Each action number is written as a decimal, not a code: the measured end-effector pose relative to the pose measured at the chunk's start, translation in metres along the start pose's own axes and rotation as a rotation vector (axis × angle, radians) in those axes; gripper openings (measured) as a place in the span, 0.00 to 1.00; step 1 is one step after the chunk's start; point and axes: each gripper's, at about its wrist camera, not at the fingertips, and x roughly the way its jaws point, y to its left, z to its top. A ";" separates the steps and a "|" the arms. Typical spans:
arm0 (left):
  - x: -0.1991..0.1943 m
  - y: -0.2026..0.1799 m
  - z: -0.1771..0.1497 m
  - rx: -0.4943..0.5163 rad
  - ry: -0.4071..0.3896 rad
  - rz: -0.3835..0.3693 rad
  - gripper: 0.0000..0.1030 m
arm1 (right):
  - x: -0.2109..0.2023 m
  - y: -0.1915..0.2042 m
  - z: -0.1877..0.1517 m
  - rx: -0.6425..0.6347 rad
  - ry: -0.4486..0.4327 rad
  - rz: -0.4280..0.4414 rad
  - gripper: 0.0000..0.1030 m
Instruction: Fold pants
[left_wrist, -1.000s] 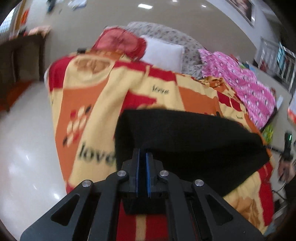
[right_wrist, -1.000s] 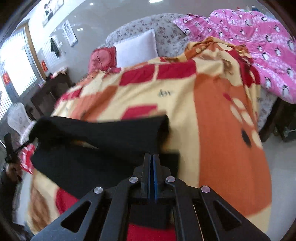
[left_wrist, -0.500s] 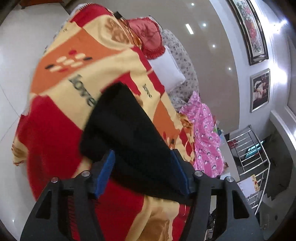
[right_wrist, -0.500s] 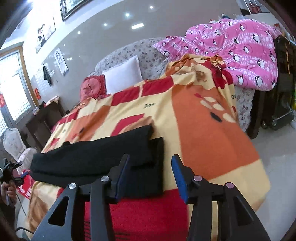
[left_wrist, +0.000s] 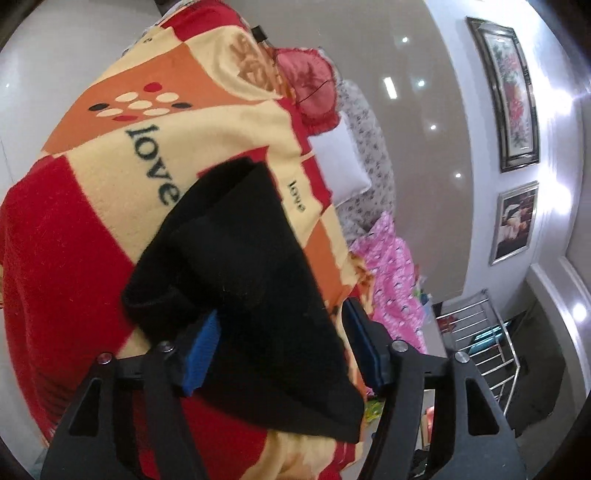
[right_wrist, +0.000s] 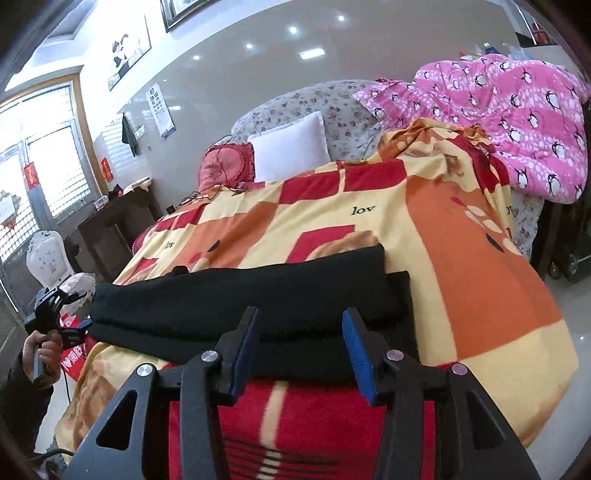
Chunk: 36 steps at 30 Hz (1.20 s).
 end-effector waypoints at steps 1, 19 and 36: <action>-0.002 -0.004 -0.002 0.016 -0.009 -0.018 0.62 | -0.001 0.000 0.000 0.003 -0.003 0.000 0.46; 0.019 -0.044 -0.033 0.473 -0.049 0.174 0.21 | -0.016 -0.080 0.000 0.600 0.009 0.126 0.48; 0.029 -0.037 -0.028 0.436 -0.031 0.240 0.04 | 0.051 -0.104 -0.004 0.741 0.145 0.095 0.37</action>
